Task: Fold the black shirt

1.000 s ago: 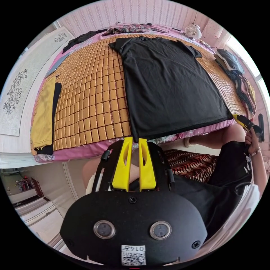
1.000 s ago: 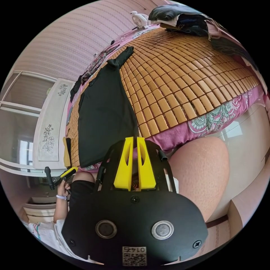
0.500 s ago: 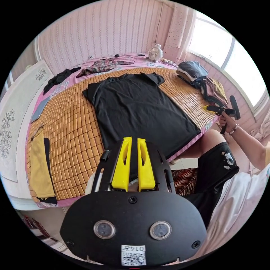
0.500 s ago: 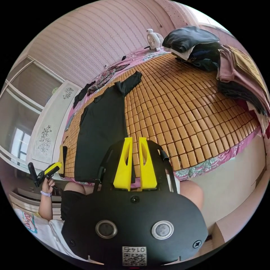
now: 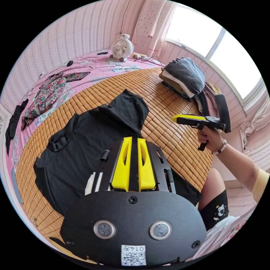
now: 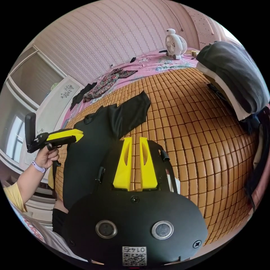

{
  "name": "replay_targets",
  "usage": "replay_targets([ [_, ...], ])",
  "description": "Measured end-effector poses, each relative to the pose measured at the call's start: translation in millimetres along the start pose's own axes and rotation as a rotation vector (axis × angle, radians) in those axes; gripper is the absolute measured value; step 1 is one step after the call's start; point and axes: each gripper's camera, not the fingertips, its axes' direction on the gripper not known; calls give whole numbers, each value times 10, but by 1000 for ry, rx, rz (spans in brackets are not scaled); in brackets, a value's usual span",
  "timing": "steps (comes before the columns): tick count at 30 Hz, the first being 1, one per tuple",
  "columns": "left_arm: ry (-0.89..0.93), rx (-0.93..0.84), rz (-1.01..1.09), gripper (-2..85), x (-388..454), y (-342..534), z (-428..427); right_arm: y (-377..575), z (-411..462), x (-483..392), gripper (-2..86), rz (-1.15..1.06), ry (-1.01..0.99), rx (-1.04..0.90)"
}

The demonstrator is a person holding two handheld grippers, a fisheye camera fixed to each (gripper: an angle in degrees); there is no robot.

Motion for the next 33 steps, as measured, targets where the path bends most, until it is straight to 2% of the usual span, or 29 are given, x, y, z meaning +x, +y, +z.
replay_targets([
  [4, -27, -32, -34, 48, -178, -967, 626, -399, 400, -50, 56, -61, 91, -43],
  [10, -2, -64, -136, 66, -283, -1724, 1415, -667, 768, -185, 35, -170, 125, -93],
  [16, -140, -51, -64, 37, -108, -1901, 1811, -573, 973, -566, 13, -392, 324, -82],
  [19, -137, -55, -26, 3, -78, -1960, 1897, -561, 1009, -615, 9, -425, 357, -76],
  [26, -72, -51, -54, -9, -203, -2102, 1984, -513, 902, -543, 9, -455, 398, -60],
  [29, 140, 67, -66, -8, -215, -2111, 1845, -425, 552, -466, 16, -390, 342, -32],
  [30, 260, 129, -33, -7, -171, -2111, 1789, -342, 334, -389, 23, -341, 282, 8],
  [31, 304, 158, -7, -5, -100, -2124, 1783, -294, 230, -336, 27, -317, 240, 28],
  [33, 258, 103, 8, 3, 7, -2197, 1909, -125, -34, -61, 67, -230, 90, 60],
])
